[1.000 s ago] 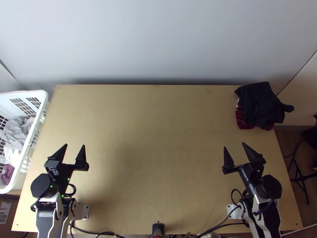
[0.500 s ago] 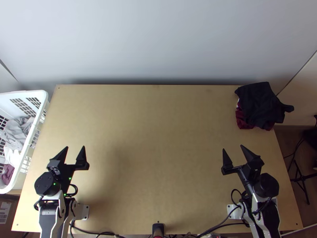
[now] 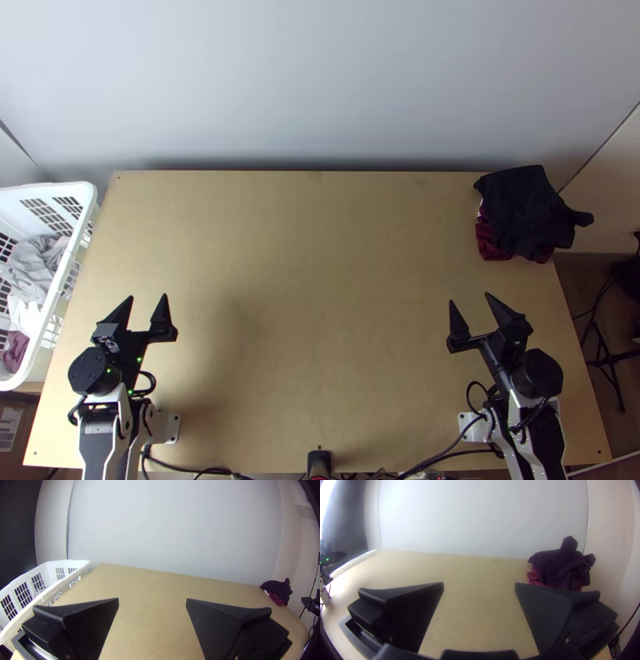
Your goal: Fold the t-shirt
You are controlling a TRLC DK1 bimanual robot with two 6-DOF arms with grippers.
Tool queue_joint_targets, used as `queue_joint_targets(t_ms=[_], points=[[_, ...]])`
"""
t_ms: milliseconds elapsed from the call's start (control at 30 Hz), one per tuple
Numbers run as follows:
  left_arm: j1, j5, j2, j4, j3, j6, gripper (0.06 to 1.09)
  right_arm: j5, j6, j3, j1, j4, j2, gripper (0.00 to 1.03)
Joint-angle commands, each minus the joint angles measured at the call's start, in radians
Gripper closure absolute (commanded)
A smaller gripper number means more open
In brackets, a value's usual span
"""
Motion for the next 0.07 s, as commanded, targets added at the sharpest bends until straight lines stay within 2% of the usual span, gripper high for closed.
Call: queue_joint_targets(t_ms=[0, 33], points=[[0.003, 0.002, 0.000, -0.003, -0.001, 0.000, 0.10, -0.001, -0.001, 0.000, 0.000, 0.000, 0.000, 0.04], [0.003, 0.002, 0.000, -0.003, -0.001, 0.000, 0.10, -0.001, -0.001, 0.000, 0.000, 0.000, 0.000, 0.04]])
